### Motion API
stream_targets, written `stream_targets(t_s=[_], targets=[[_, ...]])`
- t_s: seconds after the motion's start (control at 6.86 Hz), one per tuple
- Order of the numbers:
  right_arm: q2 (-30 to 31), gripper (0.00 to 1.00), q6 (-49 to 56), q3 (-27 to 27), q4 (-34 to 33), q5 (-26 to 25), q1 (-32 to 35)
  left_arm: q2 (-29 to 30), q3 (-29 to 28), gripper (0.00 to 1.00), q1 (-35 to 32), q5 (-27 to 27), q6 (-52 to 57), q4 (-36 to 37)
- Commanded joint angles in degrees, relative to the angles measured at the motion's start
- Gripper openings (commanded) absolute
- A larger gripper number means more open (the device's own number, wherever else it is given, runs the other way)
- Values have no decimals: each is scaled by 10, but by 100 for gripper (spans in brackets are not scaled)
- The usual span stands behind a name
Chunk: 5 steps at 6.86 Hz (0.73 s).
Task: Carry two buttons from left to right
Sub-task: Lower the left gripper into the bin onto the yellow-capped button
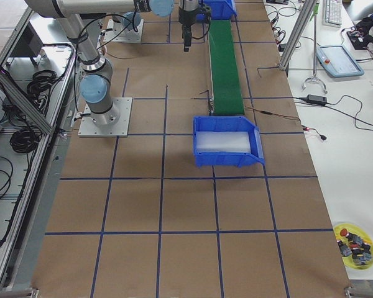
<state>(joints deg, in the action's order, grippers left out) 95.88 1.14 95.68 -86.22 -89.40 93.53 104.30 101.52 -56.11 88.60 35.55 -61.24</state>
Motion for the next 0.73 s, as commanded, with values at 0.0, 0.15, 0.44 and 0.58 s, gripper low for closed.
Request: stream_targets(t_s=[0.0, 0.15, 0.44, 0.58], targets=[[0, 100, 1, 0, 0, 0, -1, 14, 53, 99, 24, -18, 0, 70], [0, 100, 0, 0, 1, 0, -1, 22, 70, 99, 25, -17, 0, 91], [0, 100, 0, 0, 1, -1, -1, 30, 100, 99, 24, -16, 1, 137], [0, 100, 0, 0, 0, 0, -1, 35, 101, 99, 25, -15, 1, 140]])
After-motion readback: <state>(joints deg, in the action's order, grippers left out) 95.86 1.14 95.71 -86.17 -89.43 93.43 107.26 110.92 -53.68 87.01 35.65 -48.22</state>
